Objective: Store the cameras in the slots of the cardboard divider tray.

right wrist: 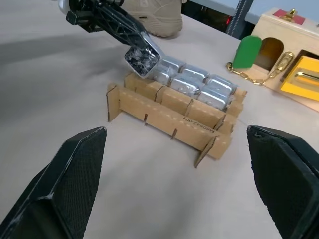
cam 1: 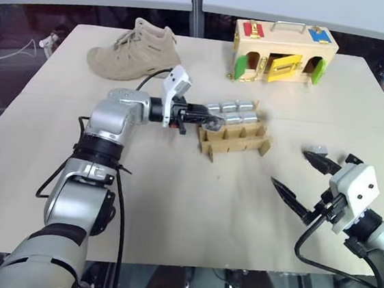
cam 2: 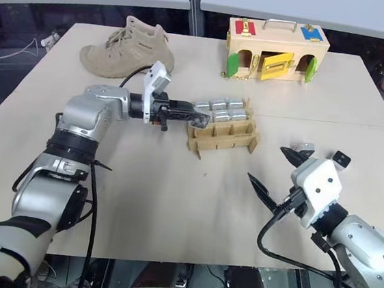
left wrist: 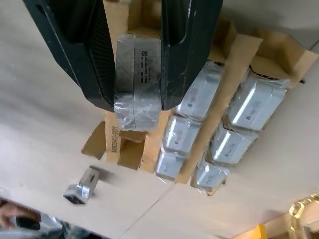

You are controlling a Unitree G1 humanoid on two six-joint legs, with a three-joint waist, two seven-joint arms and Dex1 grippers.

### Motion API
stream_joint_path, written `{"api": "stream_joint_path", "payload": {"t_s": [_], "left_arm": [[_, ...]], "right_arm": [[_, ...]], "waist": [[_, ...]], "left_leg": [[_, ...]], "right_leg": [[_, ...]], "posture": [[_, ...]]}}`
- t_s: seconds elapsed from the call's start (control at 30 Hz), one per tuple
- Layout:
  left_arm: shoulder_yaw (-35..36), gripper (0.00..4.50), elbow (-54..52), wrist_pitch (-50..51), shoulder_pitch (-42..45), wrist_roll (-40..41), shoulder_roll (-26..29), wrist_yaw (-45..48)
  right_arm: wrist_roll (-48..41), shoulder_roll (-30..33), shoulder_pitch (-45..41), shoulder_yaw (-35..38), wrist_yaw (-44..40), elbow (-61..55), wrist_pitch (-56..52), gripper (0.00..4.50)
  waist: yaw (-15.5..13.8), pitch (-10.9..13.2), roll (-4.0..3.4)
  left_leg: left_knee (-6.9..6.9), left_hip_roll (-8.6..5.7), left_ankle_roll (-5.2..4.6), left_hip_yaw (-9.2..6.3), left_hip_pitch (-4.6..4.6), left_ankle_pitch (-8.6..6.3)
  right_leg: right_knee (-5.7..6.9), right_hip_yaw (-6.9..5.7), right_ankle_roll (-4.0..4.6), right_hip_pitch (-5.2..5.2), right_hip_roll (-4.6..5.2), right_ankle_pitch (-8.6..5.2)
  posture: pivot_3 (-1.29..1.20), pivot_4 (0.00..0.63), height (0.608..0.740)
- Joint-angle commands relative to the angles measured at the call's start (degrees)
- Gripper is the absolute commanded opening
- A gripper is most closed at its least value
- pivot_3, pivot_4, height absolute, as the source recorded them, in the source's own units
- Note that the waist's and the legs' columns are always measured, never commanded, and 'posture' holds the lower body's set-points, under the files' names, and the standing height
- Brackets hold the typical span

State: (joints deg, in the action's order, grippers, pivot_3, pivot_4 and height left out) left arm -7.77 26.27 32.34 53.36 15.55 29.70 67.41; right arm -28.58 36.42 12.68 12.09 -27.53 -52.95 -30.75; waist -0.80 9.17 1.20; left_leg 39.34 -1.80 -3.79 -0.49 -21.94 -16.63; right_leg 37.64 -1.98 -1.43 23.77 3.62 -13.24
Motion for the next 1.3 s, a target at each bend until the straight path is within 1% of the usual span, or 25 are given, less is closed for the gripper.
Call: {"api": "stream_joint_path", "payload": {"t_s": [0.03, 0.1, 0.2, 0.3, 0.33, 0.47, 0.7, 0.83, 0.87, 0.9, 0.93, 0.97, 1.0, 1.1, 1.17, 1.2, 1.23, 1.3], "left_arm": [[-1.75, 0.69, 0.63, -2.83, 2.72, -1.99, -0.37, 1.3], [-3.05, 0.69, 2.26, -3.33, 3.83, -3.08, -0.6, 2.25], [-6.65, 0.69, 4.82, -5.27, 5.56, -6.63, 0.85, 5.53], [-9.17, 0.69, 9.42, -7.43, 9.34, -9.87, 1.8, 8.67], [-9.9, 0.69, 11.01, -8.22, 10.56, -10.82, 1.91, 9.65], [-12.89, 0.69, 17.88, -12.38, 15.25, -15.04, 0.93, 11.92], [-13.92, 0.69, 25.09, -17.42, 18.88, -18.6, -3.07, 12.39], [-13.31, 0.69, 27.05, -21.19, 20.19, -19.77, -3.95, 11.97], [-12.98, 1.19, 26.82, -21.31, 20.3, -19.56, -3.88, 12.59], [-12.18, 1.73, 26.12, -20.94, 20.29, -19.01, -3.75, 12.42], [-10.9, 1.86, 24.64, -20.18, 20.08, -17.97, -3.46, 12.19], [-9.65, 2.51, 22.99, -18.97, 19.78, -16.92, -3.15, 12.33], [-8.44, 2.77, 20.33, -16.03, 19.26, -15.61, -2.33, 13.27], [-4.76, 2.77, 9.45, -7.93, 15.42, -11.62, 1.01, 14.69], [-1.06, 2.77, 0.59, -3.98, 10.74, -8.54, 3.25, 13.01], [1.54, 2.77, -4.22, -2.4, 7.46, -6.93, 3.9, 10.79], [4.39, 2.77, -9.19, -3.09, 3.31, -5.7, 4.32, 8.07], [10.89, 2.77, -18.49, -3.56, -5.2, 1.22, 3.56, 7.33]], "right_arm": [[0.53, -0.36, -0.1, 0.58, -0.12, -0.66, 1.92, 4.5], [0.72, -0.47, -0.39, 0.4, -0.11, -0.6, 1.83, 4.5], [0.66, -0.51, -0.82, 0.39, 0.03, -0.79, 1.47, 4.5], [0.53, -0.53, -0.72, 0.61, 0.05, -1.07, 1.29, 4.5], [0.59, -0.54, -0.76, 0.54, 0.06, -1.04, 1.27, 4.5], [0.85, -0.75, -1.14, -0.18, 0.55, -1.27, 0.94, 4.5], [0.8, -0.82, -1.48, -0.31, 1.41, -2.16, 0.01, 4.5], [0.78, -0.68, -0.87, -0.02, 1.6, -2.67, -0.12, 4.5], [0.8, -0.63, -0.66, 0.08, 1.65, -2.81, -0.15, 4.5], [0.7, -0.58, -0.43, 0.26, 1.66, -3.01, -0.2, 4.5], [0.56, -0.54, -0.1, 0.54, 1.66, -3.3, -0.26, 4.5], [0.47, -0.49, 0.23, 0.75, 1.64, -3.54, -0.27, 4.5], [0.31, -0.39, 0.63, 1.04, 1.52, -3.74, -0.27, 4.5], [-0.76, -0.19, 1.5, 1.98, 0.7, -3.64, -0.1, 4.5], [-1.01, 0.22, 1.45, 2.25, -0.12, -2.81, 0.18, 4.5], [-2.61, 0.47, 1.22, 2.84, -0.89, -2.01, -0.47, 4.5], [-4.37, 0.8, 0.75, 3.91, -1.32, -0.98, -1.44, 4.5], [-6.33, 1.35, -0.95, 6.81, 0.14, 1.49, -4.22, 4.5]], "waist": [[-0.05, 0.0, 0.0], [-0.02, 0.01, 0.02], [0.0, 0.02, 0.02], [0.08, 0.04, 0.04], [0.07, 0.04, 0.04], [0.03, 0.05, 0.05], [0.05, 0.06, 0.07], [0.04, 0.07, 0.09], [0.03, 0.07, 0.09], [0.03, 0.08, 0.09], [0.04, 0.09, 0.1], [0.07, 0.1, 0.09], [0.07, 0.1, 0.1], [0.41, 0.13, 0.06], [0.69, 0.14, 0.04], [0.87, 0.14, 0.01], [0.84, 0.15, 0.01], [1.0, 0.14, -0.03]], "left_leg": [[0.01, 0.0, 0.0, 0.0, 0.0, 0.0], [0.01, -0.01, -0.01, -0.01, 0.0, 0.0], [0.01, -0.01, 0.0, -0.01, -0.01, 0.0], [0.01, 0.0, -0.01, -0.01, -0.01, 0.0], [0.0, -0.01, -0.02, 0.01, 0.0, -0.01], [0.01, 0.0, -0.04, 0.01, -0.03, -0.02], [0.02, 0.02, -0.07, 0.01, -0.02, -0.03], [0.03, 0.02, -0.07, 0.01, -0.03, -0.03], [0.03, 0.02, -0.07, 0.0, -0.03, -0.03], [0.04, 0.02, -0.07, 0.0, -0.04, -0.04], [0.04, 0.03, -0.07, -0.01, -0.04, -0.04], [0.04, 0.03, -0.08, -0.01, -0.05, -0.04], [0.04, 0.03, -0.08, -0.01, -0.09, -0.04], [0.05, 0.04, -0.08, 0.0, -0.21, -0.04], [0.04, 0.06, -0.05, 0.01, -0.24, -0.02], [0.03, 0.07, -0.02, 0.01, -0.23, -0.01], [0.02, 0.06, 0.11, 0.01, -0.21, 0.07], [0.04, 0.07, 0.14, 0.01, -0.16, 0.08]], "right_leg": [[0.0, -0.01, 0.0, 0.0, 0.0, 0.0], [0.0, -0.02, 0.0, -0.01, -0.01, 0.0], [0.0, -0.03, 0.0, 0.0, -0.02, 0.0], [0.01, -0.04, 0.0, 0.01, -0.09, 0.0], [0.01, -0.02, 0.0, 0.01, -0.27, -0.01], [-0.01, -0.02, -0.01, 0.01, -0.31, -0.01], [0.01, -0.01, -0.01, 0.0, -0.32, -0.01], [0.01, -0.01, -0.01, 0.01, -0.32, -0.01], [0.01, -0.01, -0.01, 0.01, -0.32, -0.01], [0.01, -0.01, -0.01, 0.01, -0.31, -0.01], [0.01, -0.02, -0.01, 0.01, -0.31, -0.01], [0.01, -0.01, -0.01, 0.03, -0.31, -0.01], [0.01, -0.01, -0.01, 0.07, -0.31, -0.01], [-0.01, 0.0, -0.01, 0.2, -0.3, -0.01], [0.0, 0.06, -0.01, 0.27, -0.17, -0.01], [0.0, 0.07, 0.0, 0.28, -0.07, -0.01], [0.0, 0.08, 0.0, 0.27, -0.04, -0.01], [0.03, 0.1, 0.0, 0.23, 0.02, 0.0]], "posture": [[0.0, 0.15, 0.74], [0.0, 0.15, 0.74], [0.0, 0.15, 0.74], [0.0, 0.15, 0.74], [0.0, 0.15, 0.74], [0.0, 0.15, 0.74], [0.0, 0.15, 0.74], [0.0, 0.15, 0.74], [0.0, 0.15, 0.74], [0.0, 0.15, 0.74], [0.0, 0.15, 0.74], [0.0, 0.15, 0.74], [0.0, 0.15, 0.74], [0.0, 0.15, 0.74], [0.0, 0.15, 0.74], [0.0, 0.15, 0.74], [0.0, 0.15, 0.74], [0.0, 0.15, 0.74]]}}
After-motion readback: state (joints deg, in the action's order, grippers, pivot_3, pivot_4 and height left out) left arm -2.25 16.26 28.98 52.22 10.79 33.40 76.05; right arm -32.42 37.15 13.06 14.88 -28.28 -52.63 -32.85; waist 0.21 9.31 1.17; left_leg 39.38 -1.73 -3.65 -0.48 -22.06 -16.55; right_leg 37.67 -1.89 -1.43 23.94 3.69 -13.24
